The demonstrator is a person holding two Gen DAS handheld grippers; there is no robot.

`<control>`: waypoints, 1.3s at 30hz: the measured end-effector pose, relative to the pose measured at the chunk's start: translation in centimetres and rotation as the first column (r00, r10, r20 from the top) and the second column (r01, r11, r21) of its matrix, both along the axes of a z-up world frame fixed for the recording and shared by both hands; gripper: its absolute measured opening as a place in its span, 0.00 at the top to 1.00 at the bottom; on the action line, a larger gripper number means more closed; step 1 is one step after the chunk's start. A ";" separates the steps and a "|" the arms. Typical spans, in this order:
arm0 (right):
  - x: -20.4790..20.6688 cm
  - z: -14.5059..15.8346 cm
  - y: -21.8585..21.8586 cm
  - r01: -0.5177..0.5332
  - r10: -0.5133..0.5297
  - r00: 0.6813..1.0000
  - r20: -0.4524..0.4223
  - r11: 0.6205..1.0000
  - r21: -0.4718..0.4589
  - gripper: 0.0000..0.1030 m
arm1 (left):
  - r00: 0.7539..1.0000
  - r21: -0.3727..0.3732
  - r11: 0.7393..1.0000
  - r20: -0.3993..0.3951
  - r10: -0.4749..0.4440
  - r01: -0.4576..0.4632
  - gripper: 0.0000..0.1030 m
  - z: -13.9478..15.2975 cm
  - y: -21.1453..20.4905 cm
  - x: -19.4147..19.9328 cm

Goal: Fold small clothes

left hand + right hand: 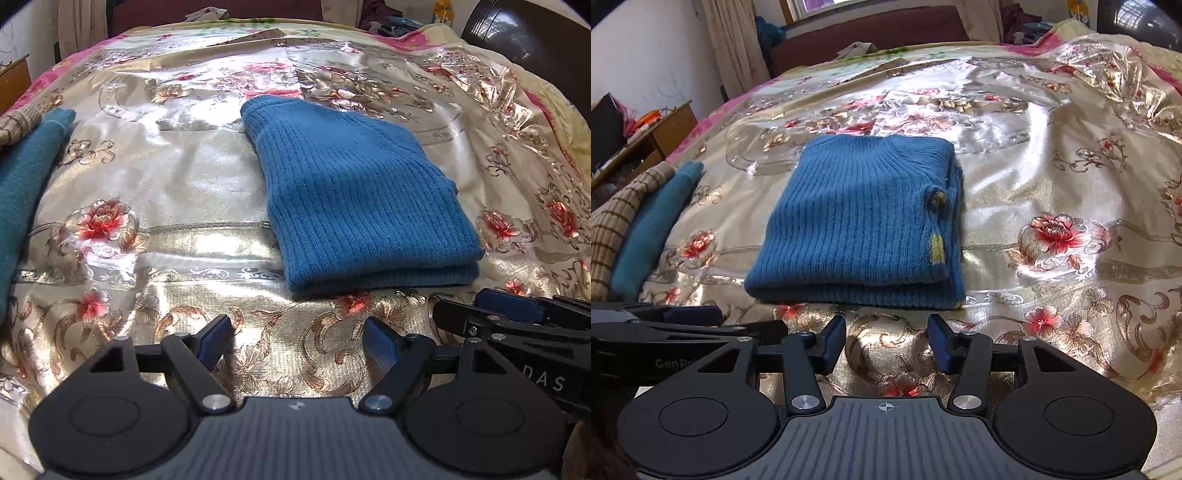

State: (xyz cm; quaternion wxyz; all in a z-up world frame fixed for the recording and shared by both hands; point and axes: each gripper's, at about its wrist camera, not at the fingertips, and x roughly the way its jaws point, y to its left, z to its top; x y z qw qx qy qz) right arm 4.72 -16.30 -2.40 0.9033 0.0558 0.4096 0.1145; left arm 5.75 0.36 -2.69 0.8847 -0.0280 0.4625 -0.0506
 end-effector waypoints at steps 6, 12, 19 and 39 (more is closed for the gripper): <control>-0.1 0.0 0.2 0.000 0.000 1.000 -0.002 1.000 -0.006 0.52 | 1.000 0.018 1.000 0.000 0.005 -0.005 0.18 0.1 0.0 0.0; -0.2 0.0 0.2 0.002 -0.003 1.000 -0.006 1.000 -0.006 0.52 | 1.000 0.036 0.999 -0.007 0.012 -0.011 0.16 0.2 -0.1 0.0; -0.2 0.0 0.2 0.003 -0.003 1.000 -0.007 1.000 -0.008 0.52 | 0.999 0.052 0.998 -0.035 0.027 -0.025 0.13 0.1 -0.2 0.3; -0.3 -0.3 0.3 0.032 -0.032 0.999 -0.001 0.996 -0.082 0.45 | 0.999 0.065 0.997 -0.027 0.037 -0.035 0.11 0.2 -0.1 -0.2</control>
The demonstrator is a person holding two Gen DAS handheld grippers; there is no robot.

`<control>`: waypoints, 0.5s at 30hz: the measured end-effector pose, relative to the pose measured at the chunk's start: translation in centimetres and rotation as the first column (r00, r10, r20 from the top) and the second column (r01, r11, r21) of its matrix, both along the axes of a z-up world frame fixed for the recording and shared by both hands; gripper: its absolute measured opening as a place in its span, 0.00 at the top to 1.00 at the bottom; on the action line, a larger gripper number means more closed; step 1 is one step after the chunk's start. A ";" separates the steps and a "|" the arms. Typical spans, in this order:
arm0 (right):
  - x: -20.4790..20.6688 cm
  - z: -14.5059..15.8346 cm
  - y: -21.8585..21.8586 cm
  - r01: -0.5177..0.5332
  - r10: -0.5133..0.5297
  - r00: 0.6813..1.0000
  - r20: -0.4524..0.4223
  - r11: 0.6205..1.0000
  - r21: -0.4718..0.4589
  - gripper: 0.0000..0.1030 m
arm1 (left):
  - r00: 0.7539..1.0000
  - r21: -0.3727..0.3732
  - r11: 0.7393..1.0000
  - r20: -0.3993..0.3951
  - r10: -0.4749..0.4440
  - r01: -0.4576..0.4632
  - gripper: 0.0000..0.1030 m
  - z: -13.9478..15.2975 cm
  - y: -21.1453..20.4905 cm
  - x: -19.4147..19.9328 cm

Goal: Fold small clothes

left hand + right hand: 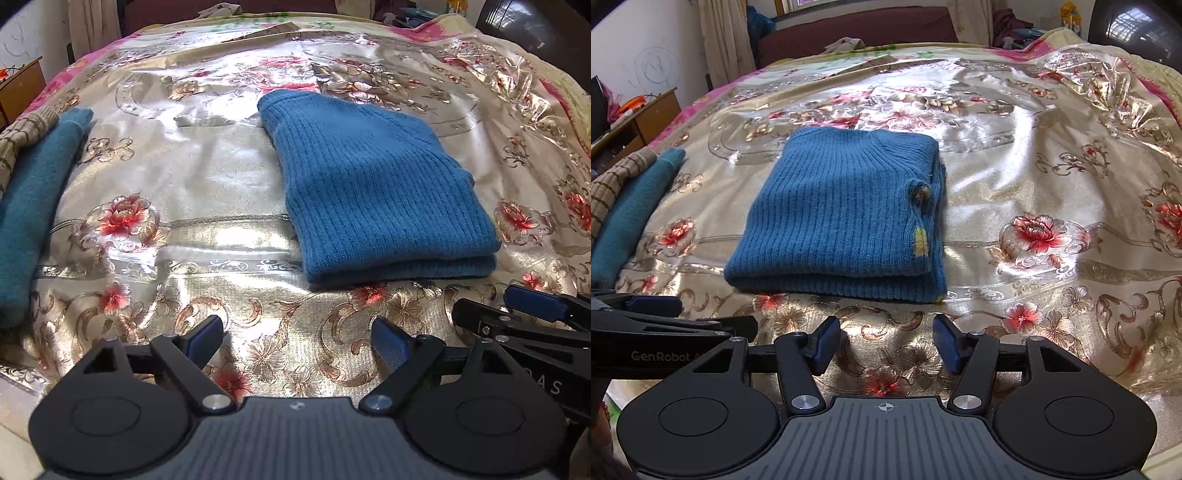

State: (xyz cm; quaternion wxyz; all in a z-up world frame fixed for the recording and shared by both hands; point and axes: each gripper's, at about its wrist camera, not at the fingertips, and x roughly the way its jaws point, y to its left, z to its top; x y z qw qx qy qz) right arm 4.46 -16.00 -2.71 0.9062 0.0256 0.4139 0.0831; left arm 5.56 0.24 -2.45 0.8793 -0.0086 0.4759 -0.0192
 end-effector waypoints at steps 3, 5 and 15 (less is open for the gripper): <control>0.0 0.0 0.0 0.000 0.000 1.000 -0.001 1.000 0.001 0.45 | 1.000 0.005 1.000 0.000 0.002 -0.002 0.11 0.0 0.0 0.0; 0.0 0.0 0.0 0.001 -0.001 1.000 -0.001 1.000 0.002 0.45 | 1.000 0.007 1.000 0.000 0.003 -0.003 0.11 0.0 -0.1 0.0; 0.0 -0.2 0.0 0.001 -0.001 1.000 -0.006 1.000 0.004 0.45 | 1.000 0.009 1.000 -0.004 0.004 -0.004 0.11 -0.1 0.0 0.1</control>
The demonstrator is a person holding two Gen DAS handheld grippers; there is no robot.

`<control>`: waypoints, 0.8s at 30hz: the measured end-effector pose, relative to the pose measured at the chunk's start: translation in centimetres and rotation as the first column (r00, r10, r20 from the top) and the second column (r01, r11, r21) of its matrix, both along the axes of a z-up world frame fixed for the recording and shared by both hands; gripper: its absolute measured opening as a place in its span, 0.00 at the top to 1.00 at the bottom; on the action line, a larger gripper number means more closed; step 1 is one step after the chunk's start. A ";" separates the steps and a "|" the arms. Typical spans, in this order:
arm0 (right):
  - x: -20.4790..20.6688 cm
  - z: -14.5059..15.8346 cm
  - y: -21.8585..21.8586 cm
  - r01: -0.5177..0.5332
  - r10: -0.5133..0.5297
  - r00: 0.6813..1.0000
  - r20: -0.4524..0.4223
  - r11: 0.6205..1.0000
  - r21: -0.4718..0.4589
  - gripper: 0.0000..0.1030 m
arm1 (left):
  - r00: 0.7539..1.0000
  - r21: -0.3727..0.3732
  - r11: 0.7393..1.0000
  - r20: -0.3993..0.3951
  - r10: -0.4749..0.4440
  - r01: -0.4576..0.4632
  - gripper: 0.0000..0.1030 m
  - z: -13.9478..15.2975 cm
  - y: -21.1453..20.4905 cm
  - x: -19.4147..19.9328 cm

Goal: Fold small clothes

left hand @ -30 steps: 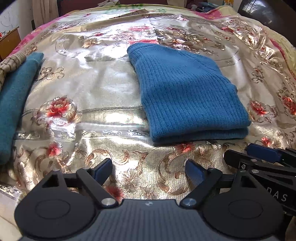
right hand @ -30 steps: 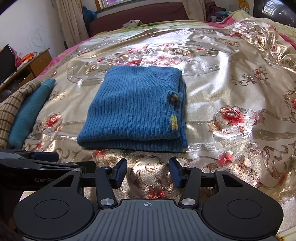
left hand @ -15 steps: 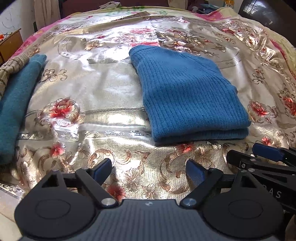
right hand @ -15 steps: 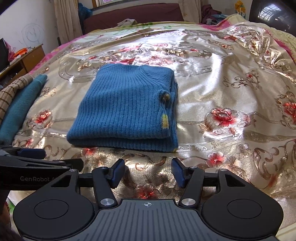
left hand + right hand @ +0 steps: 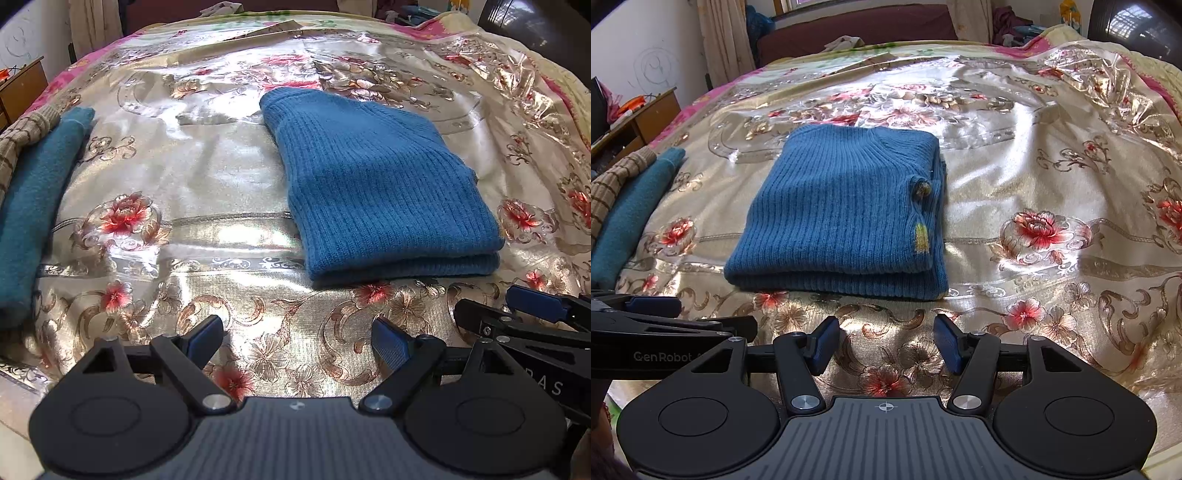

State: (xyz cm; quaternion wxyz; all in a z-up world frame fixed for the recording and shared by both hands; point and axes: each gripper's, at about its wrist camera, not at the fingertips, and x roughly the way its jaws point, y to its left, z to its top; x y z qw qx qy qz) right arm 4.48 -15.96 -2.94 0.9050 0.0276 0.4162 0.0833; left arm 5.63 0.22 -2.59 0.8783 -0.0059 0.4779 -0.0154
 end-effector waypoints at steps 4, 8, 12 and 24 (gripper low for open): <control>0.0 -0.1 -0.1 0.001 -0.001 1.000 -0.002 1.000 0.004 0.45 | 1.000 0.001 1.000 -0.002 0.001 -0.001 0.11 0.0 0.0 0.0; 0.0 -0.1 -0.1 0.000 0.000 1.000 -0.002 1.000 0.003 0.45 | 1.000 0.000 1.000 -0.010 0.007 -0.007 0.11 -0.1 -0.1 0.1; 0.1 -0.1 -0.1 0.000 0.000 1.000 -0.003 1.000 0.003 0.45 | 1.000 0.001 1.000 -0.009 0.007 -0.007 0.11 -0.1 -0.1 0.1; -0.1 0.0 -0.1 0.005 -0.005 1.000 -0.002 1.000 0.012 0.45 | 1.000 0.005 1.000 0.003 0.006 -0.006 0.11 0.1 -0.2 -0.1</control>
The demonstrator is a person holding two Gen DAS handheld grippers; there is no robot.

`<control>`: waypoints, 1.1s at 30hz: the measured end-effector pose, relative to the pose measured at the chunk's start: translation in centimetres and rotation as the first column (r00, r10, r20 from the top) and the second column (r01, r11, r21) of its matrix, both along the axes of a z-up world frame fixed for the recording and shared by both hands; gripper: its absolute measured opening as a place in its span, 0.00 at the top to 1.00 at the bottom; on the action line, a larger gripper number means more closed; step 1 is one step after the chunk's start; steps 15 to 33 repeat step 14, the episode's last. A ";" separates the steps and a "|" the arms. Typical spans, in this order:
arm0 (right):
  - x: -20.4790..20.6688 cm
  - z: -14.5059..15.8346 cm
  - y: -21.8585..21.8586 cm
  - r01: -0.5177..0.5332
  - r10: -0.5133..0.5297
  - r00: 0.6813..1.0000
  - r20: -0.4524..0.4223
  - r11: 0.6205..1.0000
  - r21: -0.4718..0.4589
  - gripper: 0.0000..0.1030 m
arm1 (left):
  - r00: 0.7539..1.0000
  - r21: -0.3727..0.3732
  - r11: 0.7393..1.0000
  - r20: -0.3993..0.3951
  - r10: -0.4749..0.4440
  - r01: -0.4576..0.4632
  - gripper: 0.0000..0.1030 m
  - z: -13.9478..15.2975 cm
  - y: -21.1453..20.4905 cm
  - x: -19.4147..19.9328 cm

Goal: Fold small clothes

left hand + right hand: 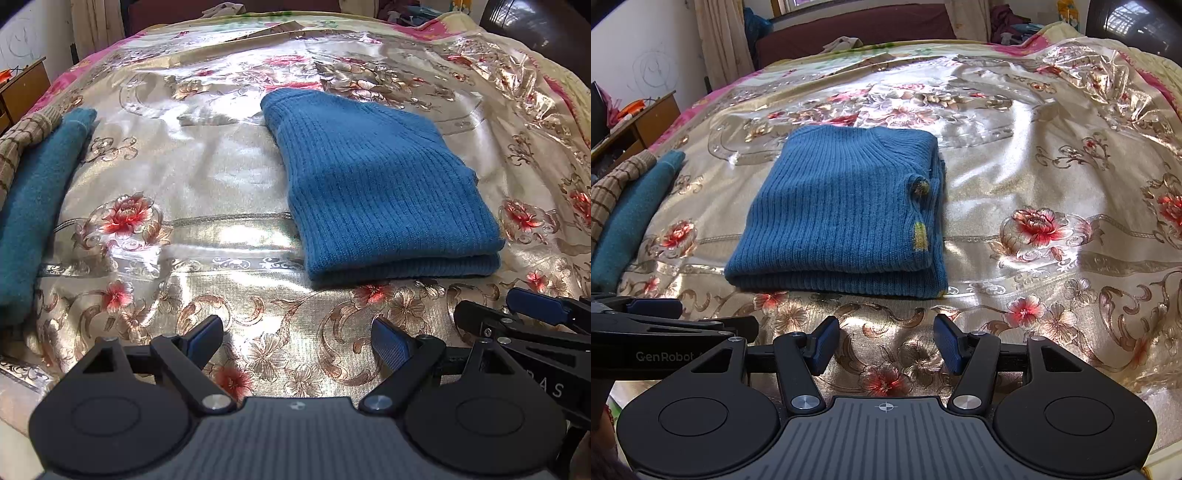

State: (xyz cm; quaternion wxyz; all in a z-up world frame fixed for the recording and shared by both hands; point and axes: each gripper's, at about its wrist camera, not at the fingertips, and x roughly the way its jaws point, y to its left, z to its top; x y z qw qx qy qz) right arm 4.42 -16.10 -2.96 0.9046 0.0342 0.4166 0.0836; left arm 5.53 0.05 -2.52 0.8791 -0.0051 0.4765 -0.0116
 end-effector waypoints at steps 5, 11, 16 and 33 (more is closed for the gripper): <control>0.0 0.0 -0.1 0.001 -0.001 1.000 0.001 1.000 0.002 0.45 | 1.000 0.002 1.000 0.002 0.002 -0.002 0.11 0.1 0.0 0.0; -0.1 0.0 -0.1 0.000 0.000 1.000 0.001 1.000 0.002 0.44 | 1.000 0.012 1.000 0.008 0.007 -0.007 0.11 0.1 -0.2 -0.1; -0.1 0.1 -0.1 -0.001 0.001 1.000 0.002 1.000 0.004 0.43 | 1.000 0.020 1.000 0.014 0.009 -0.009 0.11 0.1 -0.2 -0.2; -0.1 0.1 -0.1 -0.001 0.001 1.000 0.002 1.000 0.004 0.43 | 1.000 0.020 1.000 0.014 0.009 -0.009 0.11 0.1 -0.2 -0.2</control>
